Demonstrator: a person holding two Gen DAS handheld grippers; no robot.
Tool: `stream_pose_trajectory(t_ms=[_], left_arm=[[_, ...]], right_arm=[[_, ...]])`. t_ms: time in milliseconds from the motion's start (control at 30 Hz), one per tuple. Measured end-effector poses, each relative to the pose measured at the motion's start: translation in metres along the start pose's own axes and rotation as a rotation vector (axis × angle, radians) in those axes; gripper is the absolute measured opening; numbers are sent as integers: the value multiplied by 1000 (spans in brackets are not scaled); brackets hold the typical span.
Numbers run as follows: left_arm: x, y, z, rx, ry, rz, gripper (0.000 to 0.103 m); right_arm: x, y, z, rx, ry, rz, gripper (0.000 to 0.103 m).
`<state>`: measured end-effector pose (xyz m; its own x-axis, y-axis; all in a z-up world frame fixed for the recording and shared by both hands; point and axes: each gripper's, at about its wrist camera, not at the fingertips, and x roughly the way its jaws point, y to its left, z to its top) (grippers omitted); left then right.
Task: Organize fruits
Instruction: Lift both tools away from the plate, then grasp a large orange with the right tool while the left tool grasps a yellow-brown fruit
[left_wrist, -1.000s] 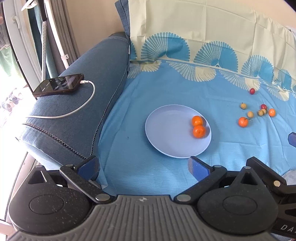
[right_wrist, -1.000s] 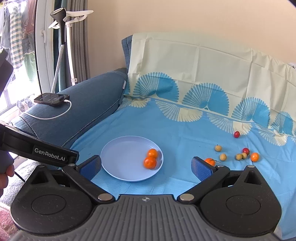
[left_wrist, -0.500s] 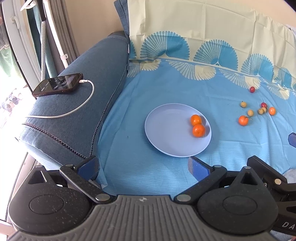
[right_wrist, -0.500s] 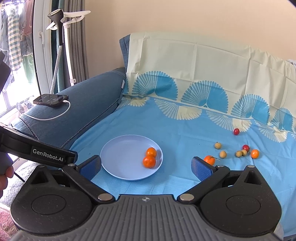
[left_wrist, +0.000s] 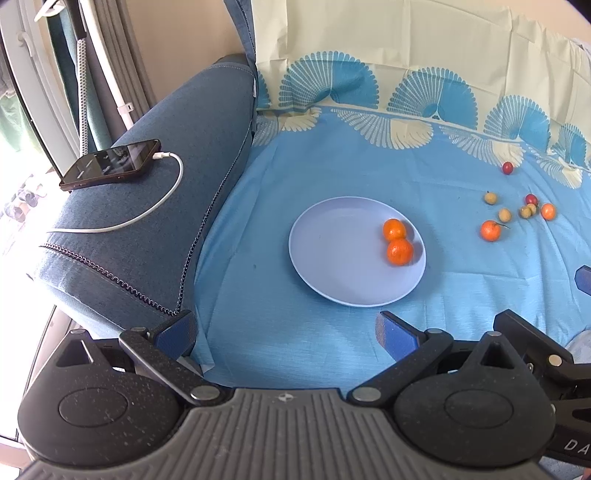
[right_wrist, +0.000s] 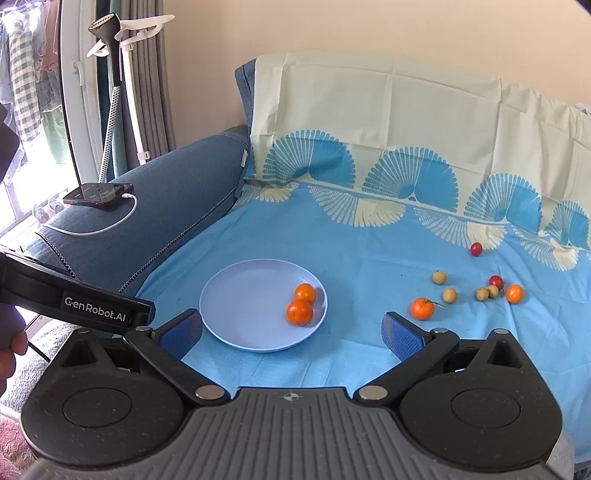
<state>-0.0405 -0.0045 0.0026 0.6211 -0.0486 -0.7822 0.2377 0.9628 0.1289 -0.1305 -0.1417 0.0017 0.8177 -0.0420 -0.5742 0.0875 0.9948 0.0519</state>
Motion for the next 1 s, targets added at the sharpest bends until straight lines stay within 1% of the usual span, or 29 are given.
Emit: stream_pose_trajectory(t_ms=[467, 700, 833, 1000], left_arm=[[13, 1, 10, -12, 28, 6, 103], [17, -7, 20, -4, 37, 8, 103], [17, -16, 27, 12, 35, 1, 103], [16, -39, 39, 52, 20, -26, 103]], right_arm=[[14, -6, -1, 21, 31, -2, 102], [20, -15, 0, 53, 30, -15, 102], [23, -26, 1, 78, 18, -39, 102], [24, -52, 0, 124, -3, -104, 102]])
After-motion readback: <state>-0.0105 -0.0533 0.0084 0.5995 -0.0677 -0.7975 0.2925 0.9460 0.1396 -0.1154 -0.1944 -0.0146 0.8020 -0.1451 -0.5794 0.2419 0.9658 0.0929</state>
